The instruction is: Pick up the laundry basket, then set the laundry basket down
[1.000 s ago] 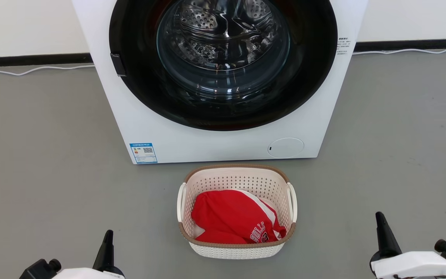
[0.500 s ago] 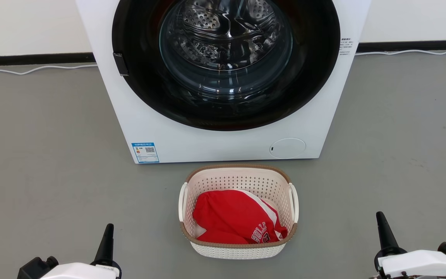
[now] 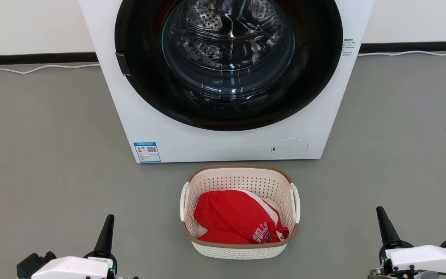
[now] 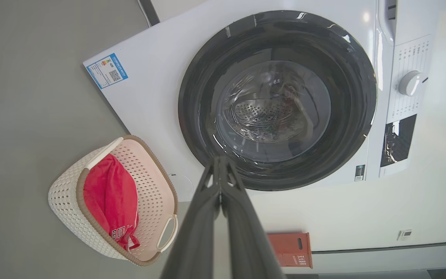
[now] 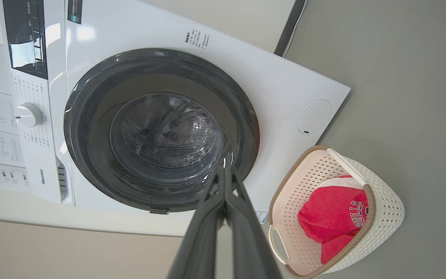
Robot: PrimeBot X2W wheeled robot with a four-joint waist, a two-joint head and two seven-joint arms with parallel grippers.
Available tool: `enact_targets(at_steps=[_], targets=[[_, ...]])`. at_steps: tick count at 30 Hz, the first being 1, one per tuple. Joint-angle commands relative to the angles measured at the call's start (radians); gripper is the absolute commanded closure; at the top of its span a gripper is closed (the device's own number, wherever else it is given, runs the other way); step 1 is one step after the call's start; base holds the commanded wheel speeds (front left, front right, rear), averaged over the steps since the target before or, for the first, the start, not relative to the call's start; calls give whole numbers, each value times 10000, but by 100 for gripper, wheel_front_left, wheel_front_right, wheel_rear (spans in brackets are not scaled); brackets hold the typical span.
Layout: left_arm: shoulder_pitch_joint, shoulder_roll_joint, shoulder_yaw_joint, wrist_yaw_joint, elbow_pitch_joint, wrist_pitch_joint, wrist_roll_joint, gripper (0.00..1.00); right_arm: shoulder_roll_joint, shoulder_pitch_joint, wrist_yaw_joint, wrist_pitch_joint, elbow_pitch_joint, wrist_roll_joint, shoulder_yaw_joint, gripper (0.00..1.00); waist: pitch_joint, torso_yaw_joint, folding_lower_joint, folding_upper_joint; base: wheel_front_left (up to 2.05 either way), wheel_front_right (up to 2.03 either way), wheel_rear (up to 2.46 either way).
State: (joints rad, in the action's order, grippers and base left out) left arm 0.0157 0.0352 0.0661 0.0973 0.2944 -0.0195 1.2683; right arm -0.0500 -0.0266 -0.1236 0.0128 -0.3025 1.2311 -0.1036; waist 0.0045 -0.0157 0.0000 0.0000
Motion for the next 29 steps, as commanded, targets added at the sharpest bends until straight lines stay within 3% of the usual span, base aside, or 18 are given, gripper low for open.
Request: enact_targets(at_steps=[1, 29], targets=[[512, 104, 279, 104, -280, -82, 254, 100, -48, -547, -60, 151, 329, 275, 89, 100, 0, 5, 0, 0, 0, 0, 0], [909, 149, 470, 325, -481, -906, 3284, 100, -4, -803, -71, 975, 568, 3640, -98, 100, -14, 152, 0, 0, 0, 0, 0]])
